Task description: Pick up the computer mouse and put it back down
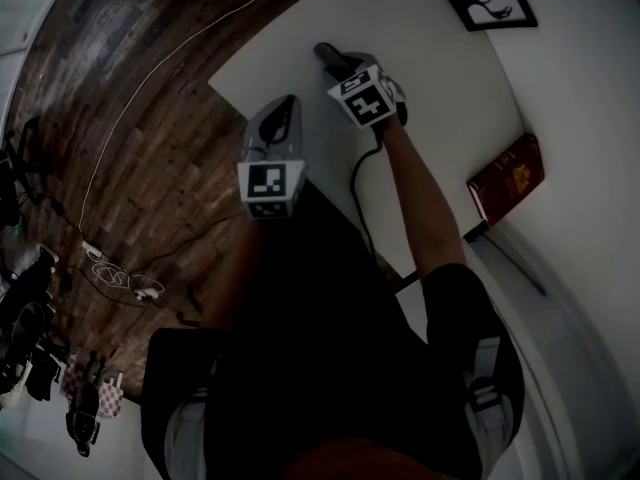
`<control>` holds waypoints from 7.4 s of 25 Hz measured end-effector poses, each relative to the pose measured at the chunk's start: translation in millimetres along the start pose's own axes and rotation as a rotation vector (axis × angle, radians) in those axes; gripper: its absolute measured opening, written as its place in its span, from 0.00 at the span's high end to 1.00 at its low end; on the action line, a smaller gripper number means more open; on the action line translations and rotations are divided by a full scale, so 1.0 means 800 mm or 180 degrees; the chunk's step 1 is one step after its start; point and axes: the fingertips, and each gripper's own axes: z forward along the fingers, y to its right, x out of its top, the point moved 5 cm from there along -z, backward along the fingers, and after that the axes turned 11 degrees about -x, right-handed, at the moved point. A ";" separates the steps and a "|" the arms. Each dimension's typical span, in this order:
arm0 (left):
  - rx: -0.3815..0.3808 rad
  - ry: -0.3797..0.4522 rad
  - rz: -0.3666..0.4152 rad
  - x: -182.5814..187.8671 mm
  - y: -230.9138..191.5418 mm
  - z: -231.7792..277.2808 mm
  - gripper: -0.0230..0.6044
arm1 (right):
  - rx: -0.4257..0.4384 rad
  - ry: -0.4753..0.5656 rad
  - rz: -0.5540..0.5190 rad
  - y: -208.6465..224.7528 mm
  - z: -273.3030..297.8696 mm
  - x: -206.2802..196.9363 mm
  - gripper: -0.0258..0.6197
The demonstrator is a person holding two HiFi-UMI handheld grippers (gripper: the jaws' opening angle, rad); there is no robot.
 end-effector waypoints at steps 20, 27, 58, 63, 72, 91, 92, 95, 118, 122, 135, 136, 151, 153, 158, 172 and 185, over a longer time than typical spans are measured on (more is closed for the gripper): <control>-0.0055 -0.0009 0.0190 0.015 0.005 -0.005 0.96 | -0.0320 0.0625 -0.0040 -0.019 -0.074 0.022 0.72; -0.0070 0.0044 0.0363 0.032 0.027 -0.003 0.96 | -0.0435 0.1072 0.0144 -0.018 -0.136 0.027 0.72; -0.0616 0.0586 0.0830 0.095 0.065 -0.130 0.96 | -0.1370 0.1992 0.0956 -0.121 -0.324 0.053 0.72; -0.0772 0.0745 0.0928 0.106 0.075 -0.170 0.96 | -0.1572 0.2280 0.1138 -0.153 -0.367 0.066 0.72; -0.1137 0.1083 0.1187 0.117 0.100 -0.277 0.96 | -0.2108 0.2638 0.1343 -0.236 -0.459 0.046 0.72; -0.1504 0.1289 0.1263 0.100 0.239 -0.361 0.96 | -0.2554 0.2828 0.1416 -0.290 -0.593 -0.049 0.72; -0.1491 0.1309 0.1276 0.099 0.248 -0.362 0.96 | -0.2551 0.2852 0.1435 -0.287 -0.598 -0.057 0.72; -0.1466 0.1356 0.1333 0.091 0.275 -0.365 0.96 | -0.2520 0.2884 0.1437 -0.283 -0.611 -0.083 0.72; -0.1467 0.1425 0.1549 0.080 0.346 -0.388 0.97 | -0.2550 0.2993 0.1394 -0.287 -0.653 -0.131 0.72; -0.1488 0.1470 0.1482 0.080 0.346 -0.388 0.97 | -0.2562 0.2998 0.1412 -0.287 -0.652 -0.133 0.72; -0.1539 0.1449 0.1413 0.084 0.312 -0.393 0.97 | -0.2608 0.2907 0.1373 -0.296 -0.643 -0.107 0.72; -0.1546 0.1445 0.1411 0.084 0.307 -0.393 0.97 | -0.2611 0.2900 0.1373 -0.297 -0.641 -0.103 0.72; -0.1817 0.1353 0.1290 0.107 0.214 -0.391 0.97 | -0.2800 0.2656 0.1449 -0.316 -0.610 -0.029 0.72; -0.1875 0.1333 0.1237 0.109 0.207 -0.383 0.96 | -0.2852 0.2624 0.1504 -0.313 -0.610 -0.027 0.72; -0.2060 0.1205 0.1155 0.098 0.217 -0.361 0.97 | -0.2990 0.2433 0.1649 -0.306 -0.611 -0.055 0.72; -0.2246 0.0768 0.1398 0.082 0.325 -0.222 0.96 | -0.2785 0.2112 0.2234 -0.184 -0.590 -0.178 0.72; -0.2319 0.0411 0.1543 0.040 0.434 -0.113 0.96 | -0.2417 0.1741 0.2764 -0.094 -0.543 -0.327 0.72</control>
